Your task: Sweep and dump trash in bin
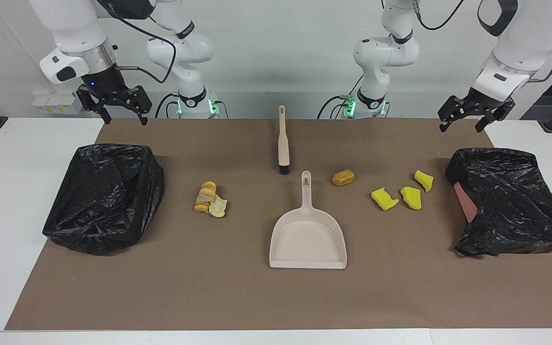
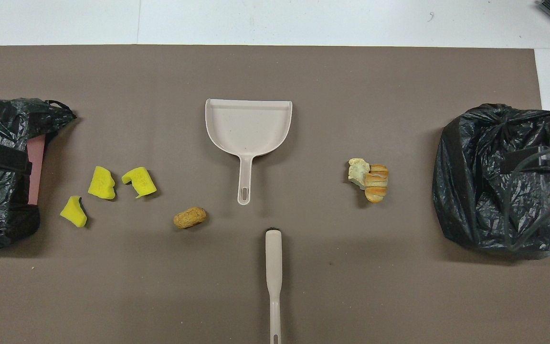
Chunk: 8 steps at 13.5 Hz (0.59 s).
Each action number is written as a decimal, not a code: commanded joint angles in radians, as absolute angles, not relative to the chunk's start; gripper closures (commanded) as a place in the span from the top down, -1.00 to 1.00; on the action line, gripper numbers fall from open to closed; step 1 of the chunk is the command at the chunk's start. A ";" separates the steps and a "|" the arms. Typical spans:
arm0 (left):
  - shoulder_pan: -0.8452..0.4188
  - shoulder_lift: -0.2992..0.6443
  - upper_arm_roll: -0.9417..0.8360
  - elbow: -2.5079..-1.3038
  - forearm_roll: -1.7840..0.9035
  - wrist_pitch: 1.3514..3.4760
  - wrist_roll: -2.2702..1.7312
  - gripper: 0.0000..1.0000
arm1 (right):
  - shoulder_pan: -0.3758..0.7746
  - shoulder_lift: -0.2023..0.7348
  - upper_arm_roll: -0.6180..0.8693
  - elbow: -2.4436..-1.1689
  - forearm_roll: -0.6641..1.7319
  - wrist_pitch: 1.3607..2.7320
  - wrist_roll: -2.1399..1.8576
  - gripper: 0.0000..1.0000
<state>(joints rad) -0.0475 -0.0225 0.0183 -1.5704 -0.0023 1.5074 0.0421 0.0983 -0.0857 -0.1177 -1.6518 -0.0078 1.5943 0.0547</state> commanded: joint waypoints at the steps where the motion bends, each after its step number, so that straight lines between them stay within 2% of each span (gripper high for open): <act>1: -0.051 -0.031 0.023 -1.558 -0.017 1.482 0.054 1.00 | 0.097 -0.098 -0.112 -1.667 -0.014 1.620 0.061 1.00; 8: -0.058 -0.037 0.025 -1.566 -0.017 1.485 0.045 1.00 | 0.100 -0.103 -0.107 -1.672 -0.012 1.606 0.060 1.00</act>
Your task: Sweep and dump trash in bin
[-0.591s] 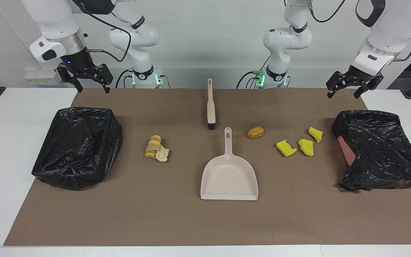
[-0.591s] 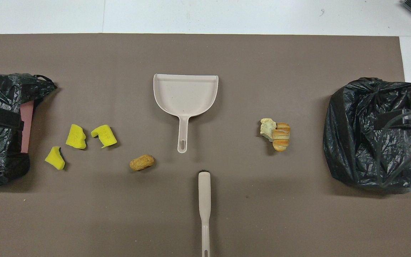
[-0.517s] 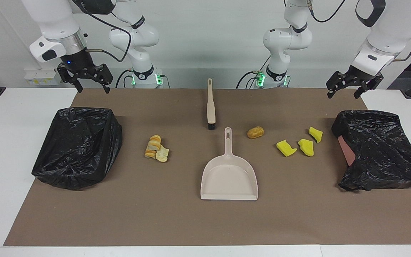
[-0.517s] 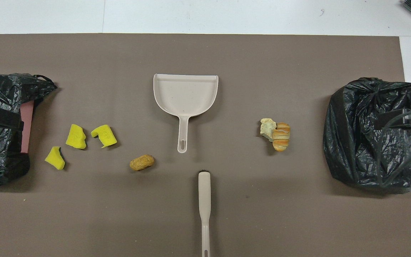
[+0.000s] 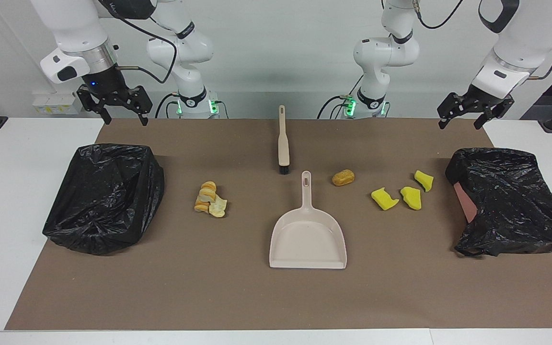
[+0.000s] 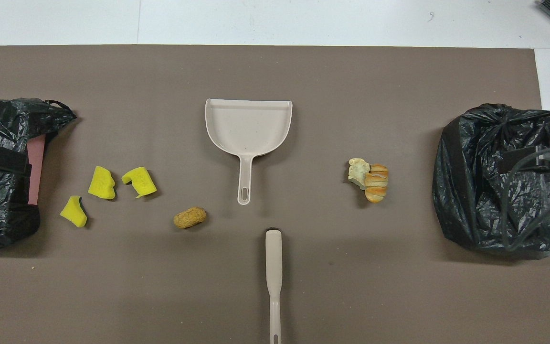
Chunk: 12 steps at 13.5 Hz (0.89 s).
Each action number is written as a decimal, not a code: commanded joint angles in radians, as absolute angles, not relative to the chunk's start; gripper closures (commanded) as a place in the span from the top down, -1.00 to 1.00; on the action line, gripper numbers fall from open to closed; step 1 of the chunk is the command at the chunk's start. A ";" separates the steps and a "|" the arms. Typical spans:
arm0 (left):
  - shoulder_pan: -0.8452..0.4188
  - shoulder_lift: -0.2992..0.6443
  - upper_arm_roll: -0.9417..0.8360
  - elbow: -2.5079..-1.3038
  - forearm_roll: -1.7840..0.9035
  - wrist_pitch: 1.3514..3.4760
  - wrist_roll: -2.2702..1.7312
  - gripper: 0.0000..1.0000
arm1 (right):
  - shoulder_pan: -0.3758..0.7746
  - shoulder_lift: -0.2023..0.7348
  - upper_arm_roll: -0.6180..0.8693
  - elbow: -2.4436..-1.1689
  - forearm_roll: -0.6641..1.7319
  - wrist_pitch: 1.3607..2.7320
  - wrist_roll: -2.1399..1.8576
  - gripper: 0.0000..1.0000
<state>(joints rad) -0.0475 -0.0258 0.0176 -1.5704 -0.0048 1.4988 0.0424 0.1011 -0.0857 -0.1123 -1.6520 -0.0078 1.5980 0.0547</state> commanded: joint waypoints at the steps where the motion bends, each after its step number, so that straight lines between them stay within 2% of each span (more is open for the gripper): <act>1: -0.057 -0.037 0.025 -1.565 -0.017 1.485 0.048 1.00 | 0.100 -0.104 -0.107 -1.672 -0.012 1.606 0.057 1.00; 6: -0.046 -0.037 0.023 -1.566 -0.018 1.503 0.046 1.00 | 0.098 -0.104 -0.107 -1.678 -0.012 1.606 0.055 1.00; 12: -0.101 -0.058 0.012 -1.664 -0.037 1.571 0.046 1.00 | 0.098 -0.124 -0.107 -1.706 -0.012 1.606 0.057 1.00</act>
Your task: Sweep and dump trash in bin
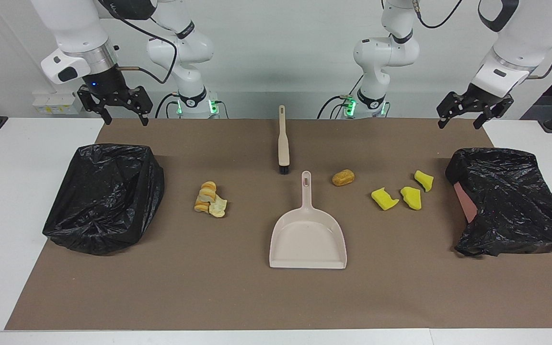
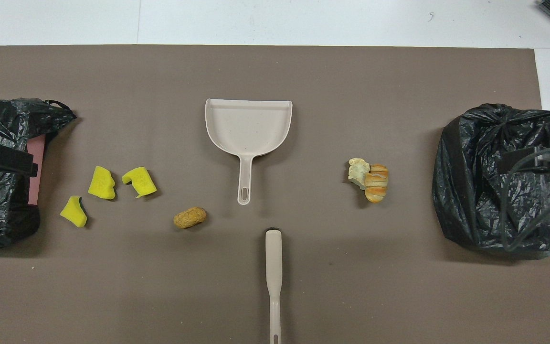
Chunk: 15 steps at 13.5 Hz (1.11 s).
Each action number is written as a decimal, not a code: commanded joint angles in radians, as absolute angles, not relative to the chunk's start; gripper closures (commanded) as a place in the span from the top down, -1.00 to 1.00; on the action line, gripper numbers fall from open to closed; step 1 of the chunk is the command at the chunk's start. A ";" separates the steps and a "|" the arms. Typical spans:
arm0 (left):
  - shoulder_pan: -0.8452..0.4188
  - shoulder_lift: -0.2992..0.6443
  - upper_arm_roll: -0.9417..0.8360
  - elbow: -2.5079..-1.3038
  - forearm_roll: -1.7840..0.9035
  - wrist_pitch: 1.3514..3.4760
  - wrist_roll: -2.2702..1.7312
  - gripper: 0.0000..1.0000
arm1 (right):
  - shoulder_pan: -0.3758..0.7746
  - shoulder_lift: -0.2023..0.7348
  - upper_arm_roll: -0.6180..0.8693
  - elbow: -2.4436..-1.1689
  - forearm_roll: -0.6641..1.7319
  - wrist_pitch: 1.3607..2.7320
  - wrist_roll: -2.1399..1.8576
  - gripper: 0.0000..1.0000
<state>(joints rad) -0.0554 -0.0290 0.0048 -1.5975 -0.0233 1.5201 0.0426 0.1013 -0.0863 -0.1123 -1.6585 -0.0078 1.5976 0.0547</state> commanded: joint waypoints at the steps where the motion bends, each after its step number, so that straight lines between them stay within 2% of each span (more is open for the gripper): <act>1: -0.121 -0.058 0.011 -1.693 -0.037 1.609 0.041 1.00 | 0.098 -0.124 -0.107 -1.707 -0.012 1.606 0.054 1.00; 8: -0.308 -0.083 0.011 -1.905 -0.037 1.831 -0.067 1.00 | 0.098 -0.126 -0.107 -1.707 -0.012 1.603 0.055 1.00; 15: -0.561 -0.098 0.011 -2.092 -0.037 1.979 -0.297 1.00 | 0.098 -0.126 -0.107 -1.707 -0.012 1.600 0.051 1.00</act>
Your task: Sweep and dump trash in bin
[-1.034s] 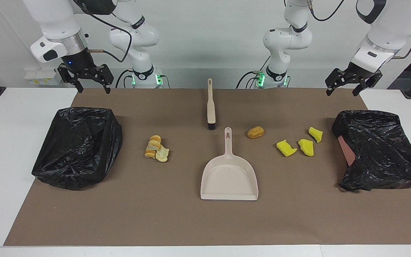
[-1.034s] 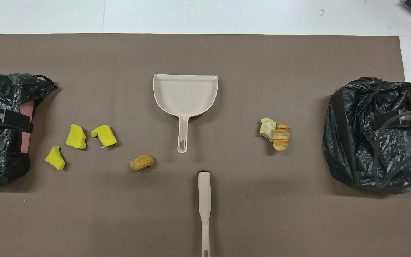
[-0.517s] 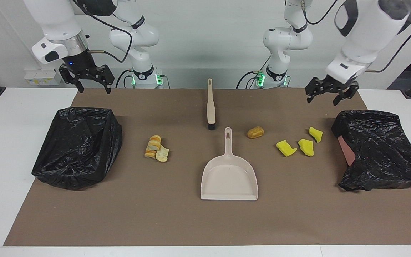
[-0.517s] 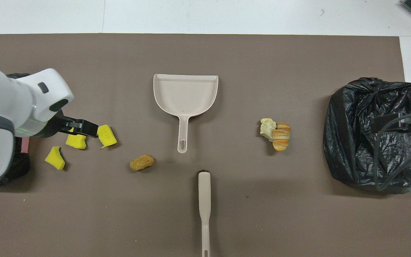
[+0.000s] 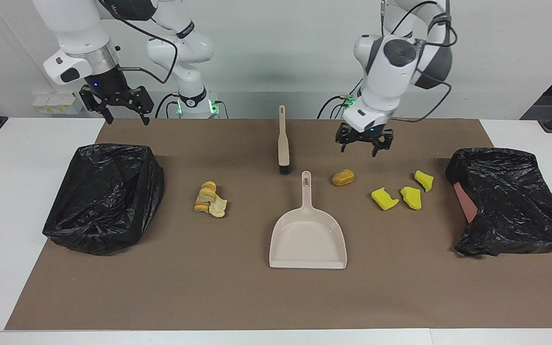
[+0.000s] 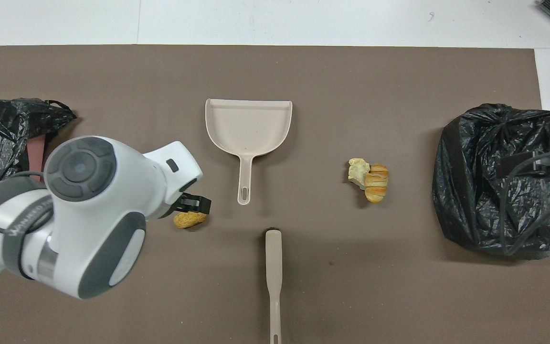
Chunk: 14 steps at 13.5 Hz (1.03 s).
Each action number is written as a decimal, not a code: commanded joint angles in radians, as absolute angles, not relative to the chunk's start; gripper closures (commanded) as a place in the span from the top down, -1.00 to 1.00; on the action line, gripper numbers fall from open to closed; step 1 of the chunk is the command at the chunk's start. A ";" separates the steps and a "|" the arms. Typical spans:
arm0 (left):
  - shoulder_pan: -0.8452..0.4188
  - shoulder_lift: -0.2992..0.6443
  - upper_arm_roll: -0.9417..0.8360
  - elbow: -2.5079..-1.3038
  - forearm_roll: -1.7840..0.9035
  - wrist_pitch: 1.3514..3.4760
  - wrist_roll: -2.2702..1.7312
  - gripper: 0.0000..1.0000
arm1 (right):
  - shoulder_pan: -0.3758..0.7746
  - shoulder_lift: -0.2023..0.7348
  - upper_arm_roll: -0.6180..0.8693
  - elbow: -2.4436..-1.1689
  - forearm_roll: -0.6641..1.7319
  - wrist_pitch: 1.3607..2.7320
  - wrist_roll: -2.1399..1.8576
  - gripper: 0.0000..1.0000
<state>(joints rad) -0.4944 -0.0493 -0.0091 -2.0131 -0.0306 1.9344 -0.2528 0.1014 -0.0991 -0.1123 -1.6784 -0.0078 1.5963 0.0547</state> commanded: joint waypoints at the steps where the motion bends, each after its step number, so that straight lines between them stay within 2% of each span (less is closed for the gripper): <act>1: -0.605 -0.091 0.011 -2.121 -0.037 2.008 -0.339 1.00 | 0.098 -0.126 -0.107 -1.707 -0.012 1.600 0.049 1.00; 4: -0.737 -0.100 0.011 -2.235 -0.037 2.121 -0.481 1.00 | 0.098 -0.127 -0.109 -1.709 -0.012 1.595 0.048 1.00; 10: -0.988 -0.080 0.011 -2.333 -0.037 2.243 -0.721 1.00 | 0.095 -0.138 -0.107 -1.718 -0.012 1.591 0.044 1.00; 14: -1.020 -0.074 0.008 -2.335 -0.037 2.246 -0.755 1.00 | 0.094 -0.138 -0.107 -1.723 -0.012 1.591 0.043 1.00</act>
